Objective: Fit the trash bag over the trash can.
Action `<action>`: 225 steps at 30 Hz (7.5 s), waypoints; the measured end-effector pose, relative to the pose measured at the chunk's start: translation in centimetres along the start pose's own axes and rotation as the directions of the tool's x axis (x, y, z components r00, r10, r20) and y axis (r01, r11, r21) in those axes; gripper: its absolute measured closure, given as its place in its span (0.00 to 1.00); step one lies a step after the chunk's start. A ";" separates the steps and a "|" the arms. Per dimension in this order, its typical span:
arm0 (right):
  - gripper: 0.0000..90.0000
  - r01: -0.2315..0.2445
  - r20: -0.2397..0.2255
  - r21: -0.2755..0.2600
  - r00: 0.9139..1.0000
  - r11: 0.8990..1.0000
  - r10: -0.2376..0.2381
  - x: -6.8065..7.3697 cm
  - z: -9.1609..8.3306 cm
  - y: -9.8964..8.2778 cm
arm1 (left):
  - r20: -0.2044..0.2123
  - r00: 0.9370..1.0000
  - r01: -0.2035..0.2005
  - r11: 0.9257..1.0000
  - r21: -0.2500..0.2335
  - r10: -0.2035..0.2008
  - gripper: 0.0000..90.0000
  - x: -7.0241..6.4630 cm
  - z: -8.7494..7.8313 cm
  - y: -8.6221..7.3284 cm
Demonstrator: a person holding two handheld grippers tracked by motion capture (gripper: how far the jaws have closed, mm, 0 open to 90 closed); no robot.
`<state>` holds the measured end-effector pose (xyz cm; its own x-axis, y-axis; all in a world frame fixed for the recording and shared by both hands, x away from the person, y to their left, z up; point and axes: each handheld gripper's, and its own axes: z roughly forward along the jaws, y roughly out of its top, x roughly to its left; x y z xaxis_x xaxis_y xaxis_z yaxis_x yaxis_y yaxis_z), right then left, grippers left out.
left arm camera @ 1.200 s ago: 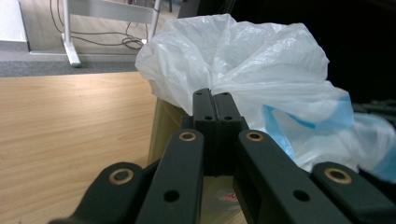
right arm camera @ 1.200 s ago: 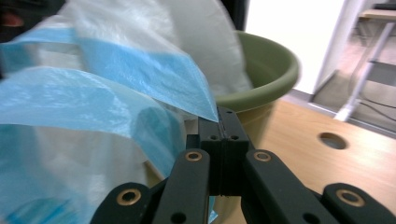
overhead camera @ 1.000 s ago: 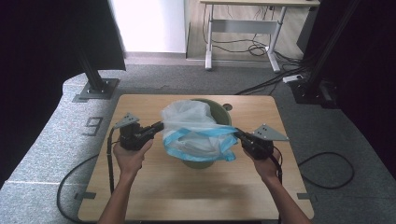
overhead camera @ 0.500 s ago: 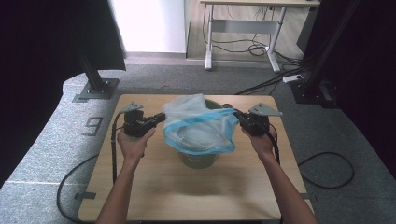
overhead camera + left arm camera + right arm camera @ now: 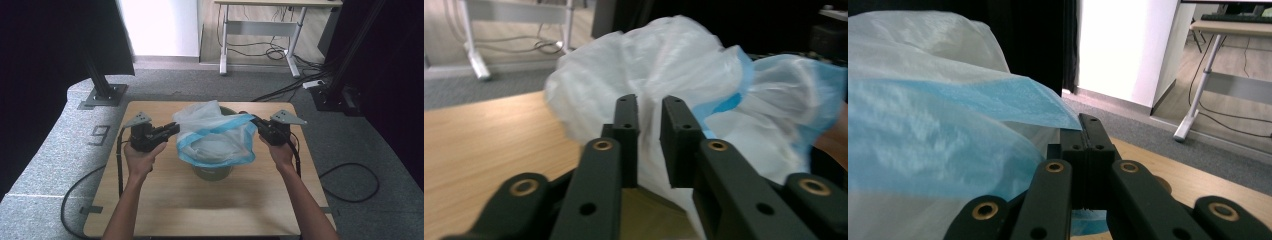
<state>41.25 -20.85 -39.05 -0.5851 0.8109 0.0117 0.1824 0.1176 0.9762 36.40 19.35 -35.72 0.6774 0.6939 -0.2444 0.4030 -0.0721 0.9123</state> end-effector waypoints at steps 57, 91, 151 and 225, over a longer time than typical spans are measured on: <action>0.97 -0.084 0.001 0.065 0.996 0.994 0.084 -2.3 5.4 -0.7 | -0.064 0.990 0.133 0.988 0.082 -0.128 1.00 6.0 6.7 2.0; 0.98 -0.161 -0.099 0.185 0.978 0.969 0.182 -2.8 8.7 -3.9 | 0.012 0.936 0.350 0.932 0.096 -0.353 1.00 10.1 9.7 -0.9; 0.47 -0.204 -0.021 0.084 0.978 0.975 0.206 -4.3 1.5 0.4 | -0.105 0.952 0.303 0.939 0.162 -0.289 1.00 9.9 9.0 -0.5; 0.99 0.114 -0.394 0.117 0.917 0.987 -0.059 6.8 -6.1 -6.2 | -0.104 0.949 0.310 0.939 0.151 -0.296 1.00 9.6 8.1 -0.9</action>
<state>31.30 -19.57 -43.71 -0.8589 0.5106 0.0384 0.2056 0.2752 0.9391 47.50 20.25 -41.49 0.4594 0.7549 -0.4680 0.6811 0.0388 0.7312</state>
